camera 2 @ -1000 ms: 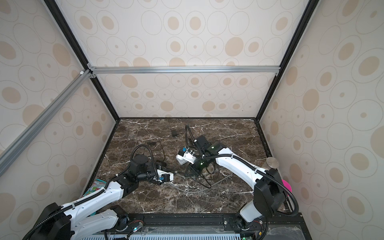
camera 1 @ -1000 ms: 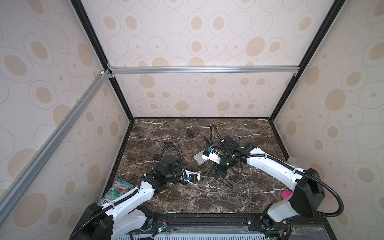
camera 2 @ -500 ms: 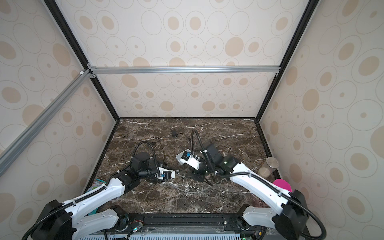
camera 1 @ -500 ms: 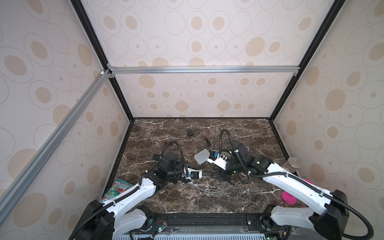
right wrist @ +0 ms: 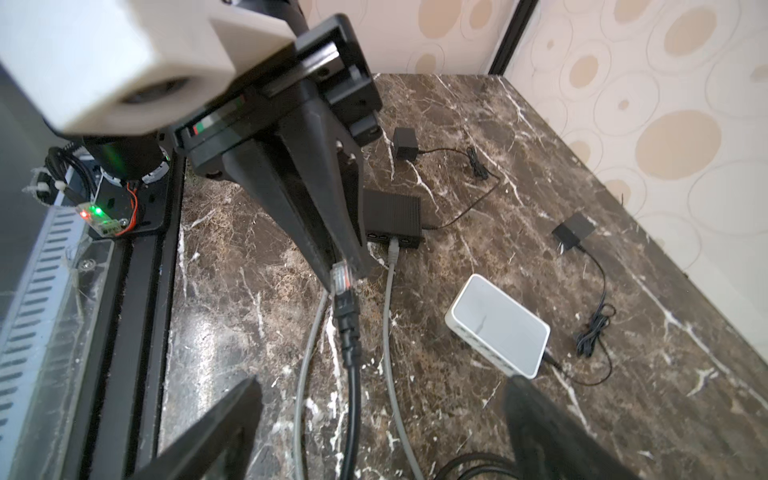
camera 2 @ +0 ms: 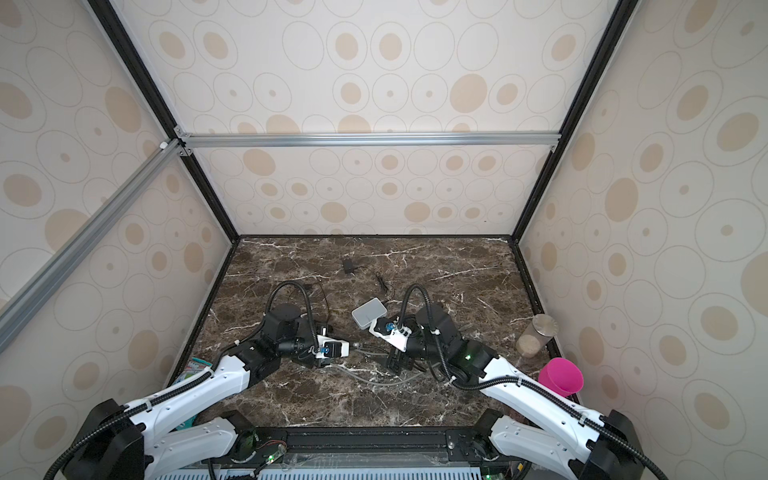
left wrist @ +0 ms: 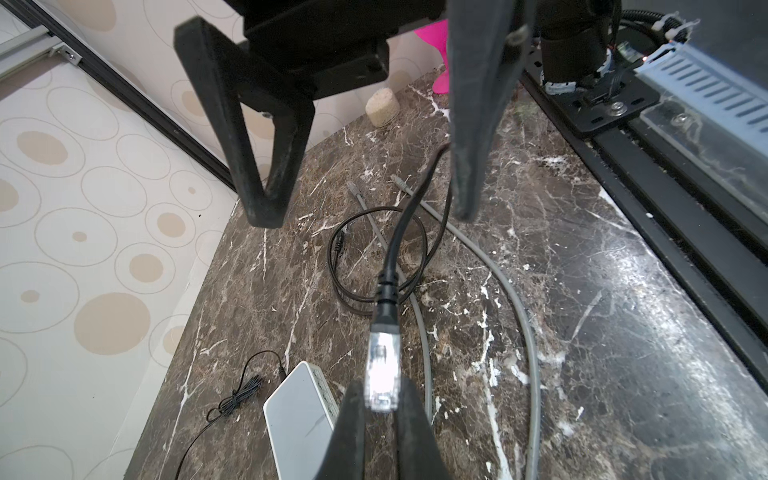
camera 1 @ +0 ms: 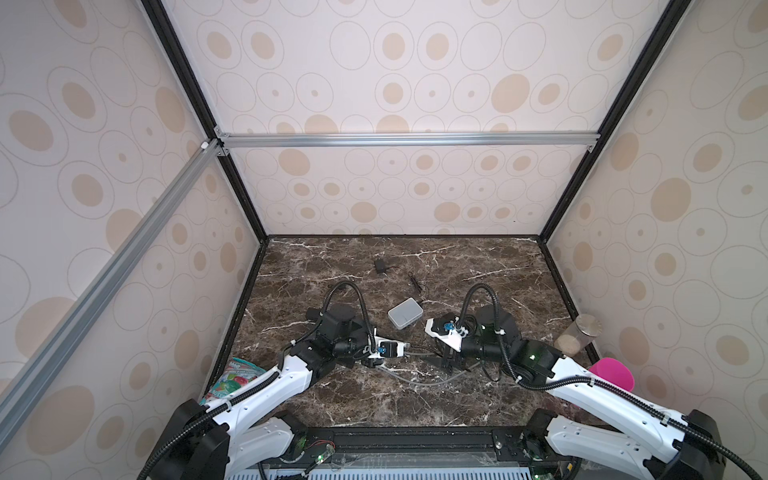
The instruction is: Insert the plug into the switch port
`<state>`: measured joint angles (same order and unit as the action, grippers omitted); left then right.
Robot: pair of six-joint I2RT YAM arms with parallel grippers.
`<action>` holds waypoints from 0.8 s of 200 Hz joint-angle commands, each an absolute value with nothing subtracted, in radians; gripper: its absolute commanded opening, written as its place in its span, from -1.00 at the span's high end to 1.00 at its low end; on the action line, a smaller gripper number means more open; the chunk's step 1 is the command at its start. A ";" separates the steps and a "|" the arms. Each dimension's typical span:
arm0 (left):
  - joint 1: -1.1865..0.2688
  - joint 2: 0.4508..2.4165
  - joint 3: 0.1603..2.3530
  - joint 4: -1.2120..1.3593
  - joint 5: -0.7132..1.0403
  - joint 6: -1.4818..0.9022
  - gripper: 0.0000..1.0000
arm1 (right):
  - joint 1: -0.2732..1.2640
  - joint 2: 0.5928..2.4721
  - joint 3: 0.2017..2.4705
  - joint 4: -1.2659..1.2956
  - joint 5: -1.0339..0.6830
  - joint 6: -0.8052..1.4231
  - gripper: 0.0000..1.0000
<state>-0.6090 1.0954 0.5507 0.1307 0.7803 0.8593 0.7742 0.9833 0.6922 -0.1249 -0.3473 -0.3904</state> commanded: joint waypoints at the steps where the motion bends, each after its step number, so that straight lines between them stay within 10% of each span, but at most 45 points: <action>1: -0.615 1.099 0.598 0.116 0.823 0.828 0.81 | 0.784 1.016 0.724 -0.099 -0.391 -0.398 -0.61; 42: -0.616 1.101 0.606 0.106 0.828 0.816 0.80 | 0.784 1.057 0.755 -0.136 -0.402 -0.391 0.13; 160: -0.616 1.137 0.653 0.063 0.834 0.769 0.75 | 0.814 1.104 0.797 -0.228 -0.352 -0.449 0.46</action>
<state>-0.6090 1.1297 0.6109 0.0875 0.8139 0.7834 0.7986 1.0908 0.7650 -0.2001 -0.3634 -0.4236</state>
